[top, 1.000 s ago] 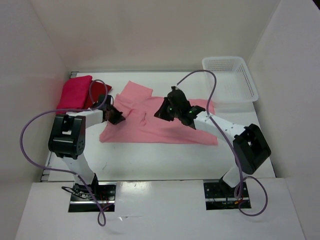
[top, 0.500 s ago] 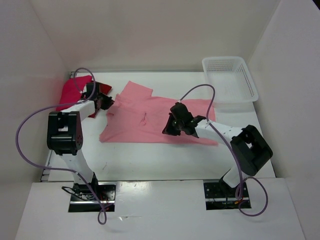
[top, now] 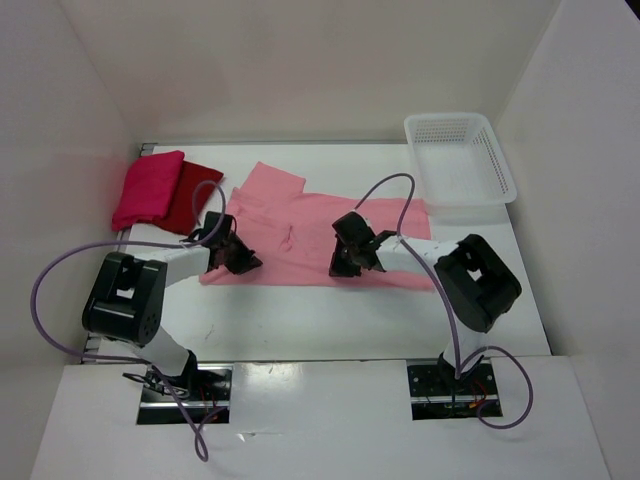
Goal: Fold and stack the t-shirts
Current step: Fold the flattened tshirt in 1/3 of the way
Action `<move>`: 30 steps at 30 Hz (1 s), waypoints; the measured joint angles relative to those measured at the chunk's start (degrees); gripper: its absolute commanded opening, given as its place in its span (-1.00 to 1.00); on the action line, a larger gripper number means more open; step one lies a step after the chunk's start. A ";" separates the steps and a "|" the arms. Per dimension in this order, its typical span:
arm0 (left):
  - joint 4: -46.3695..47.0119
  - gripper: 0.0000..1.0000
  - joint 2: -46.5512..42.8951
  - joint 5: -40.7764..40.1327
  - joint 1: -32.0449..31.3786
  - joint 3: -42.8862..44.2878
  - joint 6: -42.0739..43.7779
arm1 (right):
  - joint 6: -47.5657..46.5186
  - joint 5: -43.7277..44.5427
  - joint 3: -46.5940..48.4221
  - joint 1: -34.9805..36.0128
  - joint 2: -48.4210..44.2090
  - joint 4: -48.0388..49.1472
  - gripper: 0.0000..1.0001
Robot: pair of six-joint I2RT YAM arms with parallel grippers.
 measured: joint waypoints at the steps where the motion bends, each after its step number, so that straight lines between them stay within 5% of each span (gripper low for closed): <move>1: -0.52 -0.71 0.74 0.09 0.46 -0.11 0.02 | -0.07 0.09 0.00 0.00 0.81 -0.20 -1.00; 13: 0.76 -0.71 0.48 5.42 4.66 -2.40 3.17 | 1.25 0.31 -4.04 0.13 -1.18 1.16 -1.00; 24: -9.38 -0.79 -22.25 9.22 4.15 -19.43 2.60 | 6.58 -2.16 -10.38 9.42 -5.60 3.48 -1.00; 30: -16.87 -0.82 -26.36 10.19 3.87 -20.15 1.81 | 7.93 -4.02 -11.63 13.33 -9.25 -2.91 -0.83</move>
